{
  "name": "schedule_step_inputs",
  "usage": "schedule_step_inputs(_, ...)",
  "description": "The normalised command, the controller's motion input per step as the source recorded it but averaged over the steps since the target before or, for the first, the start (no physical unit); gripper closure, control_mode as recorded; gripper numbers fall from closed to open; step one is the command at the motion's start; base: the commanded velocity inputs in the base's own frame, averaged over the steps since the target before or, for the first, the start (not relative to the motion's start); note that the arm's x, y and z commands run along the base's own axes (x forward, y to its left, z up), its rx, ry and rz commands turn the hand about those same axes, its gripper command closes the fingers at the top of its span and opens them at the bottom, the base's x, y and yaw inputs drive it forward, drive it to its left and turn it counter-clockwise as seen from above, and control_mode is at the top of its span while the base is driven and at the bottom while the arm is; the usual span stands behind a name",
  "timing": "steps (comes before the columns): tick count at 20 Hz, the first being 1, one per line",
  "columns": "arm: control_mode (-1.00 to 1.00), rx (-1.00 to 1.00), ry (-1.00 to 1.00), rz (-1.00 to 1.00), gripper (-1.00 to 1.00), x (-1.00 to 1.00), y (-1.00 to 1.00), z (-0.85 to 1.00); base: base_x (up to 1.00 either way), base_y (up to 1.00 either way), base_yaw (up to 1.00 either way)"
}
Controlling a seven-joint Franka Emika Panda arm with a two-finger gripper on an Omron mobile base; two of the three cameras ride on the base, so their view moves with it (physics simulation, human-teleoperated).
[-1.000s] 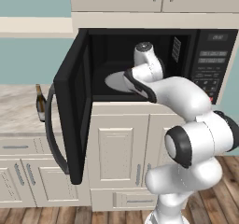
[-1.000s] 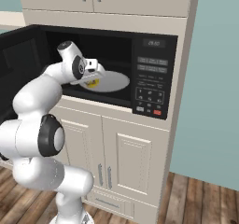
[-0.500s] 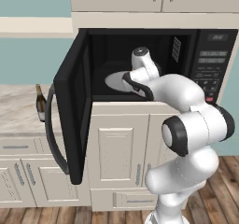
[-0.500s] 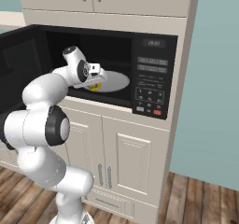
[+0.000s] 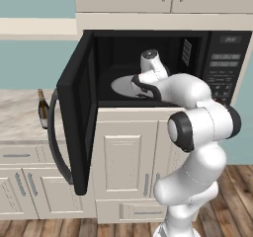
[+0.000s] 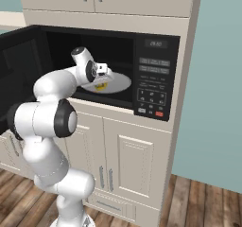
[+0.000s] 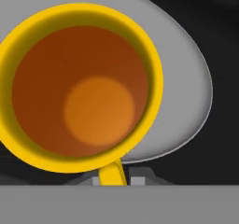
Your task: Place the microwavable item in the microwave. Then, close the microwave door and press the start button.
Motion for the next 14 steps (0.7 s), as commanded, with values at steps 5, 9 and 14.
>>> schedule_step_inputs(5, -1.00, 0.00, 0.00, 0.00, 1.00, 0.40, -0.07, -0.12, 0.00, 0.00, 0.00)
schedule_step_inputs(9, -1.00, 0.00, 0.00, 0.00, 1.00, 0.31, 0.00, -0.23, 0.00, 0.00, 0.00)
schedule_step_inputs(14, -1.00, 0.00, 0.00, 0.00, -1.00, 0.26, 0.00, -0.22, 0.00, 0.00, 0.00)
